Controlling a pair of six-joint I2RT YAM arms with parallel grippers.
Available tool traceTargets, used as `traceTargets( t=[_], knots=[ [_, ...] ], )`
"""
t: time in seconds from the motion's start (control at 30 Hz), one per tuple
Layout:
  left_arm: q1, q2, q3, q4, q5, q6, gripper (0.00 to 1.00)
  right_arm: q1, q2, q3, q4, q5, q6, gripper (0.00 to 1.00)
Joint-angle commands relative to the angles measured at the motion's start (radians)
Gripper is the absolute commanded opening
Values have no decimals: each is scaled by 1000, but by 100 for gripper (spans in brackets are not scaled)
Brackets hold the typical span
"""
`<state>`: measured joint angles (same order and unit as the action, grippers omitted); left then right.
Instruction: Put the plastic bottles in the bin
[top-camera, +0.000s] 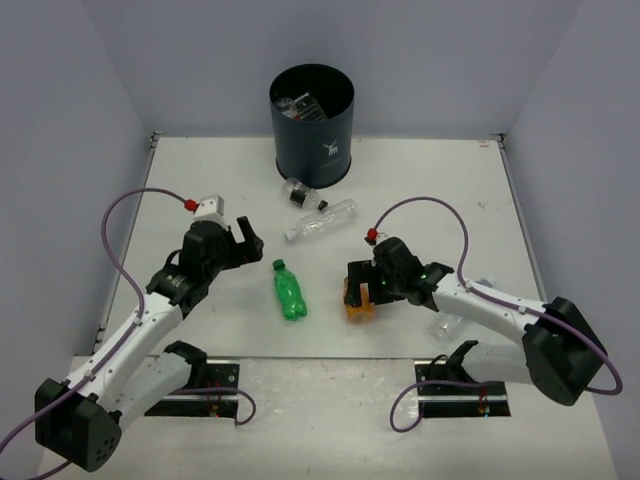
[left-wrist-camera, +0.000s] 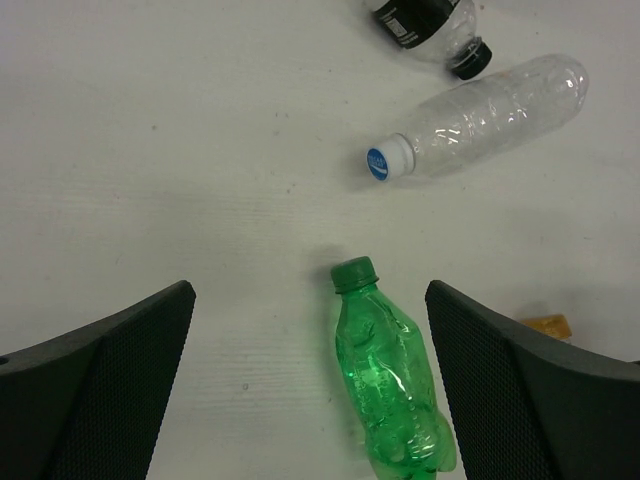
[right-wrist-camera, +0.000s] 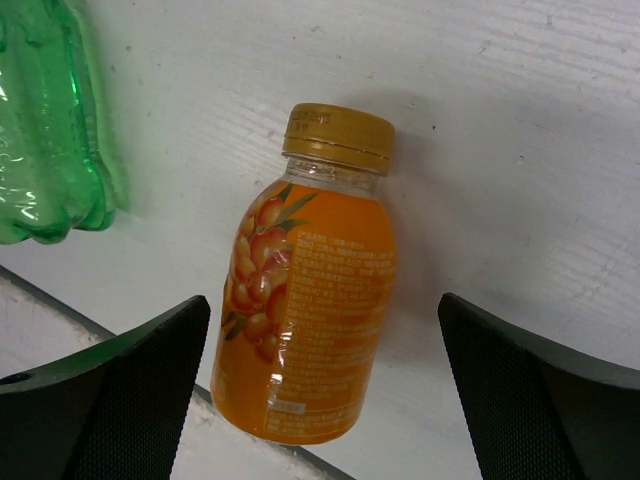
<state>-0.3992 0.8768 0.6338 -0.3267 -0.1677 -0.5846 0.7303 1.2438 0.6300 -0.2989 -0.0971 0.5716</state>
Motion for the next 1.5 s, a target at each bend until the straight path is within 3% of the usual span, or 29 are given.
traceTargets(
  t=[0.0,0.13,0.23,0.37,0.47,0.6,0.8,1.13,1.47],
  knots=[
    [5,-3,3,40,34,-24,100,11,35,-9,47,20,34,96],
    [7,31,14,35,10,-8,100,13,71,-1,36,66,27,87],
    [7,50,15,32,7,-4,100,19,76,5,39,52,25,66],
    [7,52,17,34,6,-2,100,23,35,21,42,36,12,31],
    [5,45,18,40,8,0,100,24,-20,56,26,58,-14,20],
    [7,36,5,65,23,-4,100,24,-53,182,30,143,-94,19],
    [7,48,22,30,35,-9,100,20,20,422,108,204,-244,18],
    [7,57,4,26,62,-40,100,-121,413,1110,176,150,-381,15],
    [7,104,30,26,65,-33,100,-204,835,1544,449,221,-437,17]
  ],
)
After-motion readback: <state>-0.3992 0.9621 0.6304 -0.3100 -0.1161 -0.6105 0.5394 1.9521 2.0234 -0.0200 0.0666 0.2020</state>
